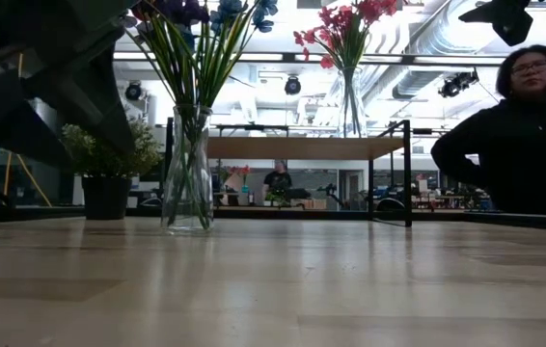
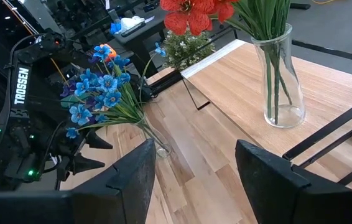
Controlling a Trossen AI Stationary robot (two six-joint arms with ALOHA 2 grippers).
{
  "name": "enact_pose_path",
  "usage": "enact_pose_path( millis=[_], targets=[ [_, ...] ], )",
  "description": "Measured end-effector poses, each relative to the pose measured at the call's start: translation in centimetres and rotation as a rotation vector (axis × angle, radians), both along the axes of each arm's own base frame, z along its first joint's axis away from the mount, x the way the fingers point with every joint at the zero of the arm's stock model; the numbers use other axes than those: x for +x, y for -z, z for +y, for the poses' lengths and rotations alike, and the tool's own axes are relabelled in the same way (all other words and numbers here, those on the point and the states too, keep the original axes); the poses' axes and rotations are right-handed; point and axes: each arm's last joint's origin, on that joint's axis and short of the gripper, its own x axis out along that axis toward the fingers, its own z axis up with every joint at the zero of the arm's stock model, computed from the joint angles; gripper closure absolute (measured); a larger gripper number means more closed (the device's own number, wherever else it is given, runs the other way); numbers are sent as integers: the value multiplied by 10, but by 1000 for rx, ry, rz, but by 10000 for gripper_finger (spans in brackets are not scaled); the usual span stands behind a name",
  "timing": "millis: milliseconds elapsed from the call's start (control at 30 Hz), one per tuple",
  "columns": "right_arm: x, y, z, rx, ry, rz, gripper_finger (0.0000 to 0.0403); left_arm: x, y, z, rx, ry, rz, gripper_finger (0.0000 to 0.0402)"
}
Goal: Pick and place flowers into a vace then onto a shelf
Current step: Put the transparent vase on the shelf
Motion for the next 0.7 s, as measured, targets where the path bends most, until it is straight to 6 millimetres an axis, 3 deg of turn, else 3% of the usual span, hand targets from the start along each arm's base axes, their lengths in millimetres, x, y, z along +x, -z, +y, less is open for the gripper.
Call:
enact_pose_path(
  millis=[200,700],
  targets=[
    [0,0,0,0,0,0,191,1,0,-1,38,72,59,40],
    [0,0,0,0,0,0,190,11,-3,4,137,94,-79,28]
  ],
)
